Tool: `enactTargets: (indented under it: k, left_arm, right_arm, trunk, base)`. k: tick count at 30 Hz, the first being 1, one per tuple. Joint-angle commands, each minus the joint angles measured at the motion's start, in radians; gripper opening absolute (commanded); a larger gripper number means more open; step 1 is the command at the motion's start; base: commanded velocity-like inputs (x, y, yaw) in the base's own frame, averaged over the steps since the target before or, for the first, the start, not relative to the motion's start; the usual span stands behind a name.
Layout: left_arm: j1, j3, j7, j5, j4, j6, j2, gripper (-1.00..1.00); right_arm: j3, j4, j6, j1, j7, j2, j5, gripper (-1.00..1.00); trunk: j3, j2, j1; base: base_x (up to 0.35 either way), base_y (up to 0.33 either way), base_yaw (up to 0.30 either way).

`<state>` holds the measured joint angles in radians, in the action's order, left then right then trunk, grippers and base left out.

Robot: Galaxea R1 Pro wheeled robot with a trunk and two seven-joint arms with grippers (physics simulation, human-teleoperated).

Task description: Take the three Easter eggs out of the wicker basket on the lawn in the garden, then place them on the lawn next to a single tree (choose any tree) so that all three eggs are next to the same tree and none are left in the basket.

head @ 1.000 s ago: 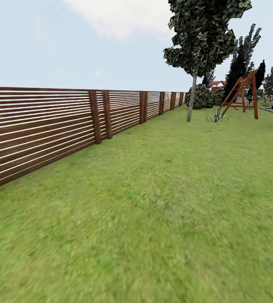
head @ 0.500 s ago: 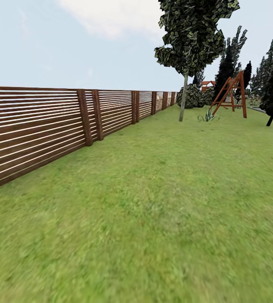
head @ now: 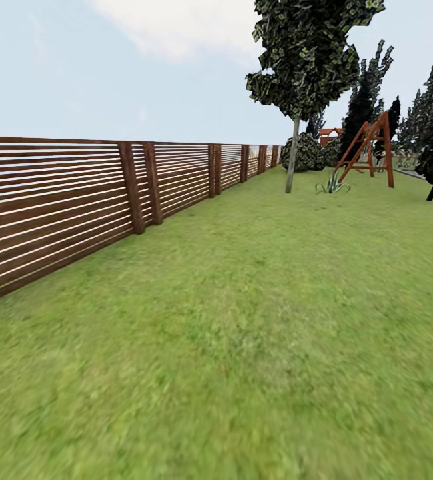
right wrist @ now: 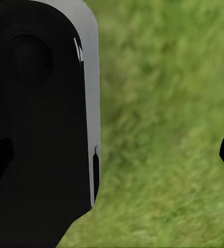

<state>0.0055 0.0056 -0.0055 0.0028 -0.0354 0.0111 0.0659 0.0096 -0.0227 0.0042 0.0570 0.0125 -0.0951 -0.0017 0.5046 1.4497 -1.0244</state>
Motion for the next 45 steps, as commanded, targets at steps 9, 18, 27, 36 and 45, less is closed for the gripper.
enactTargets:
  k: [9, 18, 27, 36, 45]
  left_arm:
    - [0.001, 0.001, 0.000, 0.000, -0.003, 0.002, 0.000, 1.00]
    - [0.001, 0.001, -0.001, 0.000, -0.002, 0.001, 0.000, 1.00]
    - [0.001, 0.001, -0.001, 0.000, -0.002, 0.001, 0.000, 1.00]
    - [0.001, 0.001, -0.001, 0.000, -0.002, 0.001, 0.000, 1.00]
    - [0.001, 0.001, -0.001, 0.000, -0.002, 0.001, 0.000, 1.00]
  right_arm:
    - [0.000, -0.002, 0.002, 0.001, 0.002, 0.000, -0.001, 1.00]
    - [0.000, -0.002, 0.002, 0.001, 0.002, 0.000, -0.001, 1.00]
    - [0.001, -0.006, -0.001, 0.001, 0.001, 0.002, 0.000, 1.00]
    - [0.001, -0.005, 0.000, 0.001, 0.001, 0.001, 0.000, 1.00]
    - [0.003, -0.024, -0.001, 0.001, 0.001, 0.002, 0.006, 1.00]
  trunk:
    - [0.001, 0.000, -0.001]
    - [0.001, 0.000, -0.001]
    - [-0.005, 0.000, -0.001]
    - [-0.011, 0.000, -0.001]
    - [-0.024, 0.000, -0.001]
  base:
    - [0.343, 0.000, 0.000]
    - [0.343, 0.000, 0.001]
    - [0.343, 0.000, 0.031]
    - [0.343, 0.000, 0.001]
    - [0.343, 0.000, 0.000]
